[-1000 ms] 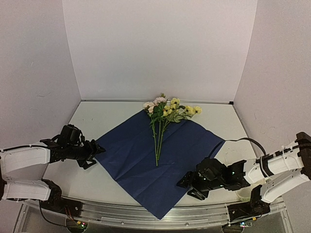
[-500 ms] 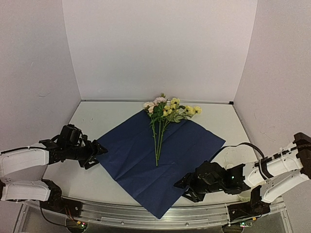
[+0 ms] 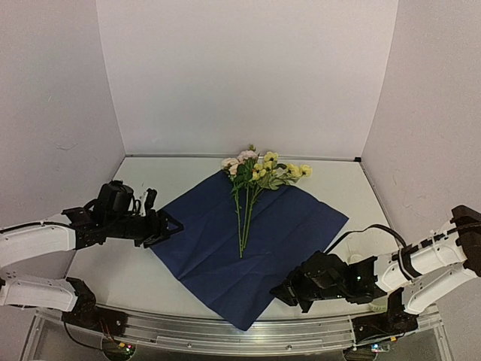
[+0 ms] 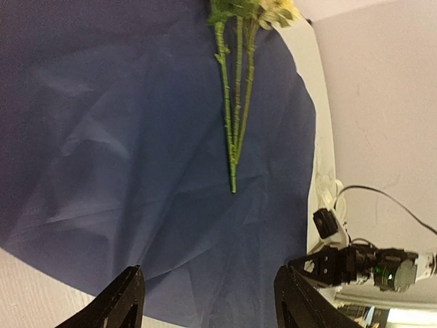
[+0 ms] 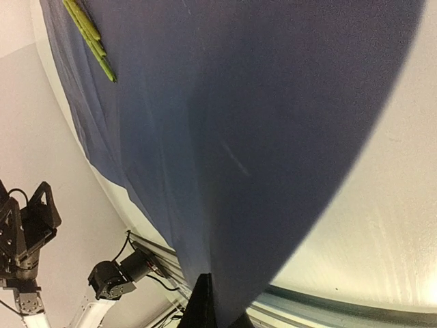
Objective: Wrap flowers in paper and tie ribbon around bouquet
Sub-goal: Pick up the bottom corner of the flattened wrapping paper from the center of the board, then pass from the right arm to the left
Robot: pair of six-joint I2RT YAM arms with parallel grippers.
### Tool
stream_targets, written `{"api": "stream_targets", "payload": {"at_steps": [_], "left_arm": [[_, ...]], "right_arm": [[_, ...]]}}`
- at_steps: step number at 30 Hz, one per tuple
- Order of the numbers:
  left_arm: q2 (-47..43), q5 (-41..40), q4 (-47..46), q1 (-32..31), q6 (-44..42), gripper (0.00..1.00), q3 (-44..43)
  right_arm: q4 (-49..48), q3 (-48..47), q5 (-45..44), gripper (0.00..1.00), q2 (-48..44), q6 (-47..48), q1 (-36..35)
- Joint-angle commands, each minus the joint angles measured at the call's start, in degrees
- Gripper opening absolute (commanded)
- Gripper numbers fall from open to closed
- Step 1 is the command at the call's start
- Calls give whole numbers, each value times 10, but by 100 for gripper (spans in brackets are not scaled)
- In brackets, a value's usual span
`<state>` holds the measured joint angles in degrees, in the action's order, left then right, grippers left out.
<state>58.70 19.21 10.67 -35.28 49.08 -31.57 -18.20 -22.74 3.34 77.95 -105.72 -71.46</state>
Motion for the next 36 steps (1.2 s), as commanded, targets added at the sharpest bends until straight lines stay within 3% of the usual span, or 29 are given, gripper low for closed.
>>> {"api": "stream_targets", "payload": {"at_steps": [1,13,24,36], "left_arm": [[16,-21,-38,-61,-111,65,-53],[57,-156,-119,-306,-337,60,-86],[70,-103,-133,-390,-379,58,-76],[144,-157,-124,-456,-367,58,-95]], "right_arm": [[-19,-5,-32,0,-12,-56,-3],[-15,-45,-75,0,-6,-201,6],[-10,-66,-87,0,-1,-236,6],[-5,-63,-88,0,-10,-241,6]]}}
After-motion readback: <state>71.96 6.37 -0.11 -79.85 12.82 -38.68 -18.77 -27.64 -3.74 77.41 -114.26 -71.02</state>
